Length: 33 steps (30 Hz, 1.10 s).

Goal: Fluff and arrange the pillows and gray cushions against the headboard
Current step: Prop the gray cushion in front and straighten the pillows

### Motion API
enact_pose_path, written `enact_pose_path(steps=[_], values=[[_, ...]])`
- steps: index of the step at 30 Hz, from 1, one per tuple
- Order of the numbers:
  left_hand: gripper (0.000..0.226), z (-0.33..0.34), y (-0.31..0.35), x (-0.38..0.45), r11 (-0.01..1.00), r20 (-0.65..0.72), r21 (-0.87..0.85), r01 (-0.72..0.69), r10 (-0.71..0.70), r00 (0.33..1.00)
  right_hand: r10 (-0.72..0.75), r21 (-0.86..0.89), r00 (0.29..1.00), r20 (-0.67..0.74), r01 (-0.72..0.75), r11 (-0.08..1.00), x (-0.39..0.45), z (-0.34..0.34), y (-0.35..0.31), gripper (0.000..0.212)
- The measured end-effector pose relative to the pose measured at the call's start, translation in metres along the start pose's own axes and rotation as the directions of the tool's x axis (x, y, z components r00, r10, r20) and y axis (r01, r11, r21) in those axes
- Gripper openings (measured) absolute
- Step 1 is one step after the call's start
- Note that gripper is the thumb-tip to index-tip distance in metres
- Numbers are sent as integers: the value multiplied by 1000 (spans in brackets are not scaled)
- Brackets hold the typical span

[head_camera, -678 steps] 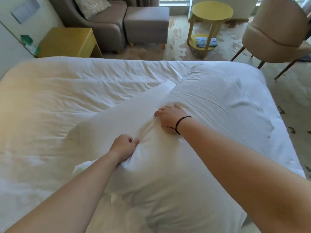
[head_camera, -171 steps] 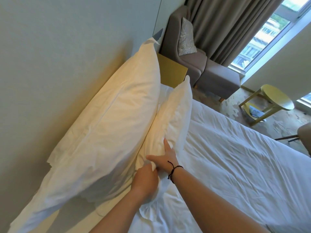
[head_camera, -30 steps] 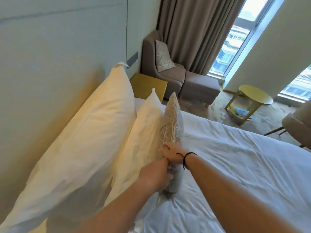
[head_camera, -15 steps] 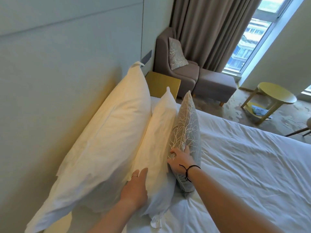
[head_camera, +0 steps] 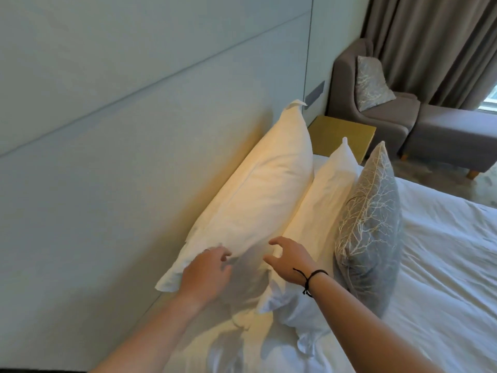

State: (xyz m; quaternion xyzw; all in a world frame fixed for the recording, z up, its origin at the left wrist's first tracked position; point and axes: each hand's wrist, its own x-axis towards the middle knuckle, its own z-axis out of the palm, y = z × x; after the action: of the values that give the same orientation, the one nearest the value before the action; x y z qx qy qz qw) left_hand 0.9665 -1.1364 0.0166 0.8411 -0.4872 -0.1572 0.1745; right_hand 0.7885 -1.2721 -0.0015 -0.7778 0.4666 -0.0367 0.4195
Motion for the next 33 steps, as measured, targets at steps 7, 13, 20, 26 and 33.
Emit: enact_pose_path(steps=[7,13,20,26,33], values=[[55,-37,-76,9,954,53,180,238,-251,966,10,95,997,76,-18,995,4,28,-14,64],[25,-32,-113,18,963,75,127,238,-248,966,71,135,992,102,-84,987,16,54,-23,71],[45,-28,-106,43,994,177,-29,101,-94,980,196,321,980,-12,-182,929,59,63,-56,71],[32,-22,-128,67,996,215,-81,39,-21,976,328,358,936,-126,-265,895,87,80,-74,85],[33,-60,-134,87,991,95,-82,-109,116,989,323,354,931,-173,-247,902,100,85,-93,94]])
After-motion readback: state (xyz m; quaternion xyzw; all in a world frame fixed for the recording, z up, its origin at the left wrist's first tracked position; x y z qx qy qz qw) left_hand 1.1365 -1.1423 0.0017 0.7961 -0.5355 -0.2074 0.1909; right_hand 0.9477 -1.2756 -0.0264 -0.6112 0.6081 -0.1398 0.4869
